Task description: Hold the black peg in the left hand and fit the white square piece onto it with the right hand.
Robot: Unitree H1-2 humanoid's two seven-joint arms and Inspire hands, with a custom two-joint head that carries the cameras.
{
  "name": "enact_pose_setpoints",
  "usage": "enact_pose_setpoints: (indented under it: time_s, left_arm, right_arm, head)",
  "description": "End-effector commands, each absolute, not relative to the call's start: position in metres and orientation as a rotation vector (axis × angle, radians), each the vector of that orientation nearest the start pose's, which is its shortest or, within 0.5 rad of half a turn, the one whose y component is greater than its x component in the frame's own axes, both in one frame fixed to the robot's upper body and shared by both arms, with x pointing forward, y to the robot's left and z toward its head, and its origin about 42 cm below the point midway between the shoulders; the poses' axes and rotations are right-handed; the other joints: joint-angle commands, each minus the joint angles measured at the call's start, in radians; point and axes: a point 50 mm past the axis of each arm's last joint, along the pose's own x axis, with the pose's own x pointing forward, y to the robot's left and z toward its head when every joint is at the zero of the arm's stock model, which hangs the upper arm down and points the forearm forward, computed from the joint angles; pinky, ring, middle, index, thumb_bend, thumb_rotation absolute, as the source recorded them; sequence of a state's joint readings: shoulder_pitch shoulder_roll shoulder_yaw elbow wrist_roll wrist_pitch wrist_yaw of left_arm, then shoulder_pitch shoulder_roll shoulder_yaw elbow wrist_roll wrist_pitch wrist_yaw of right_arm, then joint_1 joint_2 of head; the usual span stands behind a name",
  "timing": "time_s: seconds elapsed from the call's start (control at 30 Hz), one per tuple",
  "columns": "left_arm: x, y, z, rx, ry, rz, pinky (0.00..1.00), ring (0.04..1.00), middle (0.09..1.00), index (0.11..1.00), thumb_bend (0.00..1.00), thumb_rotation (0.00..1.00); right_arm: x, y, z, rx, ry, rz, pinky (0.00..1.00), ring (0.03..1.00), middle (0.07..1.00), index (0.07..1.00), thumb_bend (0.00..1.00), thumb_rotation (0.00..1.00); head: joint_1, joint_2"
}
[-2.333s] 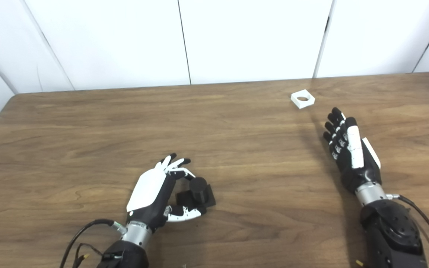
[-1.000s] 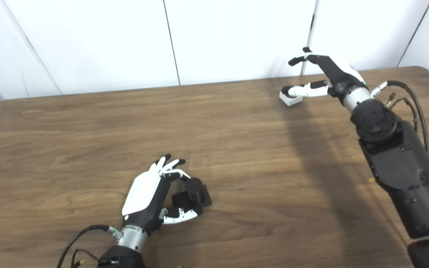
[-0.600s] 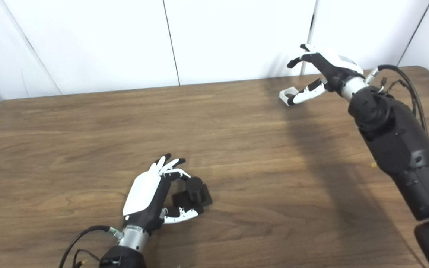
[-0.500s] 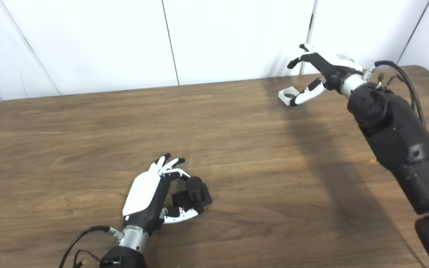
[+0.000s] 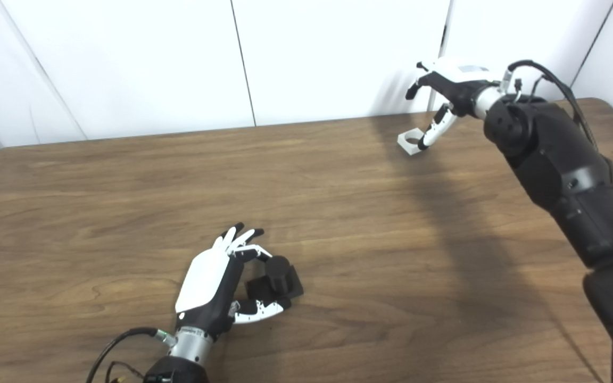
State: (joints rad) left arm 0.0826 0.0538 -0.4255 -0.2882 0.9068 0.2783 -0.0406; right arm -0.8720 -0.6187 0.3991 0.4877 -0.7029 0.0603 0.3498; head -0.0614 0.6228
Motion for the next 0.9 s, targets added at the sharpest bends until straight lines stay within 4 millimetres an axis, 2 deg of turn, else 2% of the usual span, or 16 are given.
enact_pose_setpoints:
  time_s: [0.0, 0.4, 0.87]
  left_arm:
    - [0.231, 0.13, 0.121, 0.941, -0.002, -0.242, 1.0, 1.0, 0.913, 0.493, 0.52, 0.06]
    - [0.23, 0.13, 0.122, 0.931, 0.003, -0.235, 1.0, 1.0, 0.912, 0.493, 0.52, 0.06]
    - [0.232, 0.131, 0.122, 0.933, -0.004, -0.226, 1.0, 1.0, 0.91, 0.493, 0.52, 0.06]
  right_arm:
    - [0.525, -0.308, 0.357, -1.548, -0.12, 0.207, 1.0, 1.0, 0.993, 0.751, 0.87, 0.14]
    - [0.552, -0.301, 0.348, -1.697, -0.114, 0.278, 1.0, 1.0, 0.993, 0.729, 0.87, 0.12]
    - [0.556, -0.302, 0.332, -1.833, -0.245, 0.342, 1.0, 1.0, 0.976, 0.728, 0.87, 0.09]
  head:
    - [0.001, 0.001]
    - [0.009, 0.0]
    - [0.013, -0.006]
